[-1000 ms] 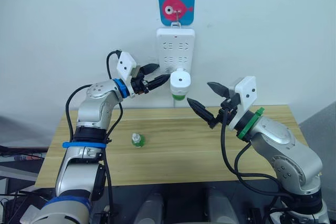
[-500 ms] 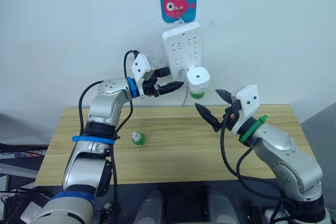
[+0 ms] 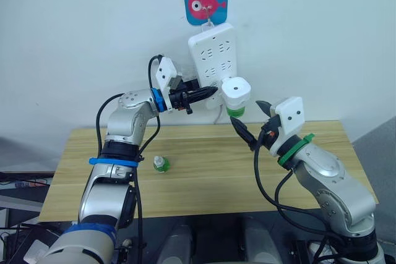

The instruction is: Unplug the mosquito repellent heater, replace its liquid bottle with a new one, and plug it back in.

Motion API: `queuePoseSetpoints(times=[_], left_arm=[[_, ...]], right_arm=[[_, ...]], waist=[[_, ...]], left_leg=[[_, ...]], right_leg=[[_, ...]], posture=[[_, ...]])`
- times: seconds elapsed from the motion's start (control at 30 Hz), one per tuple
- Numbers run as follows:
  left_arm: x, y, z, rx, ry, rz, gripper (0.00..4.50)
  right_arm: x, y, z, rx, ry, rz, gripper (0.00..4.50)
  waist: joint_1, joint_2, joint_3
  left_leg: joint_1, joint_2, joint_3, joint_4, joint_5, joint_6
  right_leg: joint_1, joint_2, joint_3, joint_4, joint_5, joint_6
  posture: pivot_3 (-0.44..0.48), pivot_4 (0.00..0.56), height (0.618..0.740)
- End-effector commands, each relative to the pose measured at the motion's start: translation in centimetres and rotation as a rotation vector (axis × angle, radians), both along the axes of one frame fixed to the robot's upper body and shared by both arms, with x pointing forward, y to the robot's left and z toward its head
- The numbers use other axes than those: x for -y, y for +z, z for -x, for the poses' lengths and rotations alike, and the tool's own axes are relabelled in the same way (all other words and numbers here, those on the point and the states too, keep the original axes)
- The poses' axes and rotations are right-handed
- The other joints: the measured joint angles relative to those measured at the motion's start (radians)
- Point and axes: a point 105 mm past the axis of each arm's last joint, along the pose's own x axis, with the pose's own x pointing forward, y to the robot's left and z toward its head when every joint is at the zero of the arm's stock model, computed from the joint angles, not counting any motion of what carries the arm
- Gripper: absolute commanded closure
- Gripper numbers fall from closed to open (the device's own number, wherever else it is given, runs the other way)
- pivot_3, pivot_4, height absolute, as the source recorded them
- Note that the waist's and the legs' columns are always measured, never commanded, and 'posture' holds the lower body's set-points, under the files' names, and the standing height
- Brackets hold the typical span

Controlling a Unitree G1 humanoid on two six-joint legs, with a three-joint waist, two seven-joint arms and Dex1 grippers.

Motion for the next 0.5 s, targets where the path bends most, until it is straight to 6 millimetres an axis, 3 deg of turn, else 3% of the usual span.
queuePoseSetpoints(times=[0.03, 0.13, 0.5], left_arm=[[0.6, 1.6, 0.3, 0.054, -0.015, 0.03, 3.19], [0.7, 1.5, 0.3, 0.056, -0.015, 0.023, 3.19], [0.5, 1.4, 0.5, 0.058, -0.005, 0.019, 3.19]], right_arm=[[-1.9, 2.6, -0.1, 0.081, -0.006, -0.038, 0.0], [-2.6, 3.1, -0.7, 0.075, -0.024, -0.062, 0.0], [-2.4, 2.8, -2.2, 0.083, -0.119, -0.017, 0.0]], waist=[[0.002, 0.0, 0.001], [0.002, 0.0, 0.001], [0.001, 0.002, 0.001]], left_leg=[[0.0, 0.0, -0.001, 0.0, 0.0, -0.001], [0.0, 0.0, -0.004, 0.0, 0.0, -0.001], [0.0, -0.001, -0.006, 0.0, 0.001, -0.001]], right_leg=[[0.0, 0.0, 0.0, 0.0, 0.0, 0.0], [0.0, 0.0, -0.001, 0.0, 0.0, 0.0], [0.0, -0.001, -0.001, 0.001, 0.0, 0.0]], posture=[[-0.01, 0.25, 0.74], [-0.009, 0.252, 0.74], [0.002, 0.253, 0.74]])
